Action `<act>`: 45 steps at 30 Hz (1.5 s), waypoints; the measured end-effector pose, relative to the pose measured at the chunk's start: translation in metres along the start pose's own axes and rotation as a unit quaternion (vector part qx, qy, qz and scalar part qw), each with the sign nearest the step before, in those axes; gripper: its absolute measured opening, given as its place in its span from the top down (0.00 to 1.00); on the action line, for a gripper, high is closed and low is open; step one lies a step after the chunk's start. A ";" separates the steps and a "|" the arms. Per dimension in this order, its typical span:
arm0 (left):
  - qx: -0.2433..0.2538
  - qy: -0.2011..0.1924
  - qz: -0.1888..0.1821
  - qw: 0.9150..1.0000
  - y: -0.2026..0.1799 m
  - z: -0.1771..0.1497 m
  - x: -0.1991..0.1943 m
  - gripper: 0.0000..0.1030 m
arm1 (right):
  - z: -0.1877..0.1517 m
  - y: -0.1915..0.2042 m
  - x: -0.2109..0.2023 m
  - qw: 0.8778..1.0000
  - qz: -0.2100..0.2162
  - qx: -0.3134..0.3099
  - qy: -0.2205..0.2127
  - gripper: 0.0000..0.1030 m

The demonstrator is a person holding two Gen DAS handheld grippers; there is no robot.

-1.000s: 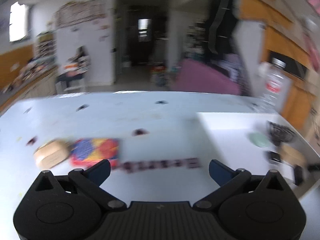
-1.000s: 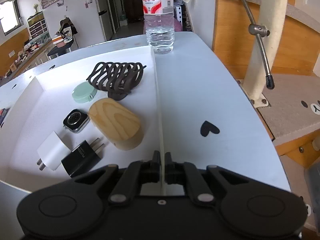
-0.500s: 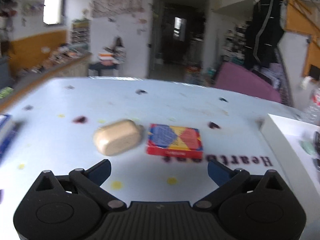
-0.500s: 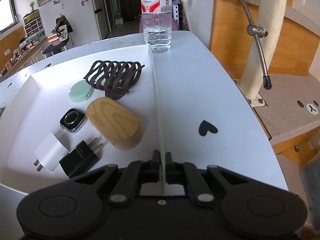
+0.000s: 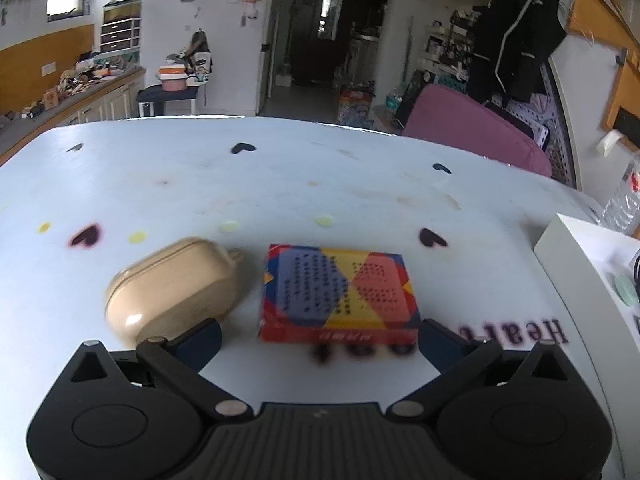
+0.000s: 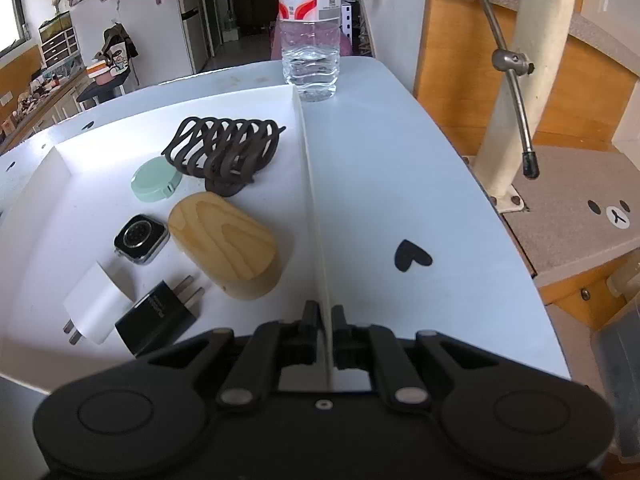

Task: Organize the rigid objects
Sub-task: 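Move the left gripper toward the beige earbud case and card box, then close the left gripper on the colourful card box and lift it, then carry the card box into the tray beside the green case, release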

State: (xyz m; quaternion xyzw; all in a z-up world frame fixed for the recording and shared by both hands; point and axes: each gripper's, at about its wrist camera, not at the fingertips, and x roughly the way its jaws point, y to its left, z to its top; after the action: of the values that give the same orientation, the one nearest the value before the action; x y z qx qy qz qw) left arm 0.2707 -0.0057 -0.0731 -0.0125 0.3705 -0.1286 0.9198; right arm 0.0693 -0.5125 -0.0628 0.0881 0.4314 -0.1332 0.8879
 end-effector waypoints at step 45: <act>0.151 -0.052 -0.170 0.972 -0.243 0.035 -0.052 0.10 | -0.003 -0.004 -0.001 1.000 0.010 0.000 -0.010 0.94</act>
State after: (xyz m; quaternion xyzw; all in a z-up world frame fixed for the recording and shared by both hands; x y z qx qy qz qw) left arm 0.2034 -0.2302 0.0164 0.0571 0.2907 -0.3371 0.8936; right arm 0.0650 -0.5153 -0.0638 0.0908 0.4217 -0.1251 0.8935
